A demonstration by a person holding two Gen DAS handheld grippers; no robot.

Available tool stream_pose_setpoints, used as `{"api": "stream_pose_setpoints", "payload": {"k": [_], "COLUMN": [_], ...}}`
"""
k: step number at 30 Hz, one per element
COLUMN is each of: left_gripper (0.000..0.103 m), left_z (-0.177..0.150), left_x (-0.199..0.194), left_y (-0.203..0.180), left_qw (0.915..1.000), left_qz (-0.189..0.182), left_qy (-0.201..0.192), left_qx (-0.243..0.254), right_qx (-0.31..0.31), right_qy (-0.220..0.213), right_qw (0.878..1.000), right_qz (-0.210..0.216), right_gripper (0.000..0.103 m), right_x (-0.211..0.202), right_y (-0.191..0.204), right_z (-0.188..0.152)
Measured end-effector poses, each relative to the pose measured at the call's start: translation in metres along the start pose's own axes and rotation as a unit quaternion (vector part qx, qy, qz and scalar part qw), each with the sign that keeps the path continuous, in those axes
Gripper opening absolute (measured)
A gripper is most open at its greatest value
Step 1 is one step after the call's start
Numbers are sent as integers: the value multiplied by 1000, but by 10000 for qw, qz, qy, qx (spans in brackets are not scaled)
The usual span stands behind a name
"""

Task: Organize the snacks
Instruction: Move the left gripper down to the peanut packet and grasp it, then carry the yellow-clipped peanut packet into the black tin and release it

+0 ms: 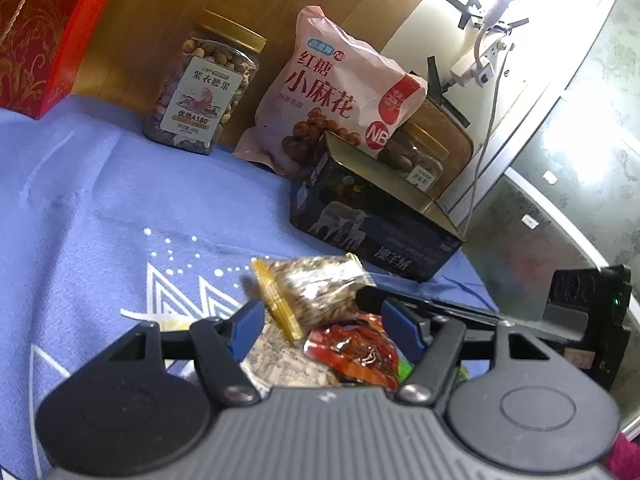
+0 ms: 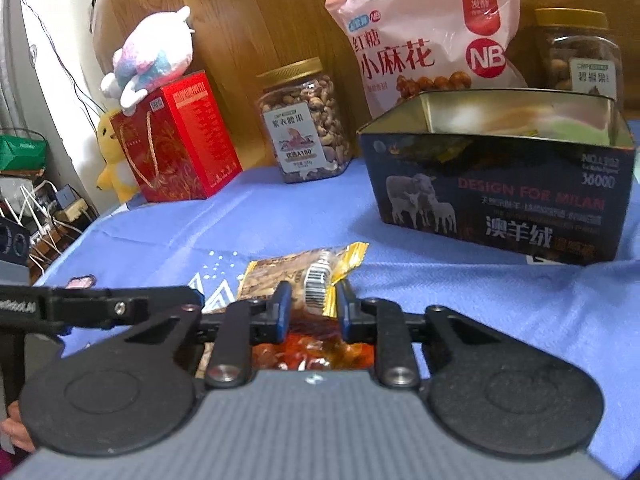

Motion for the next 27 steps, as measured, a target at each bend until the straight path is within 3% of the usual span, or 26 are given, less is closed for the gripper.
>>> {"api": "stream_pose_setpoints", "payload": {"k": [3, 12, 17, 20, 22, 27], "left_gripper": [73, 73, 73, 73, 73, 73], "left_z": [-1, -4, -4, -4, -4, -3], "left_x": [2, 4, 3, 2, 0, -18], "left_y": [-1, -4, -5, -5, -4, -5], "left_qw": [9999, 9997, 9996, 9996, 9996, 9991], "left_qz": [-135, -168, -200, -205, -223, -403], "left_qy": [101, 190, 193, 174, 154, 23], "left_qx": [-32, 64, 86, 75, 49, -87], "right_qx": [36, -89, -455, -519, -561, -798], "right_qy": [-91, -2, 99, 229, 231, 133], "right_qw": [9999, 9998, 9989, 9982, 9981, 9967], "right_qz": [94, 163, 107, 175, 129, 69], "right_gripper": [16, 16, 17, 24, 41, 48], "right_x": [-10, -32, -52, -57, -58, -63], "right_y": [4, 26, 43, 49, 50, 56], "right_z": [0, -20, -39, -49, -51, -52]}}
Point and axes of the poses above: each gripper's, at about its wrist camera, not at the fingertips, and x roughly the way its jaws point, y to its left, z to its top, the point moved 3 cm from there along x, roughly the way its jaws point, and after that the axes turned 8 degrees about z, right-handed, at the moved point
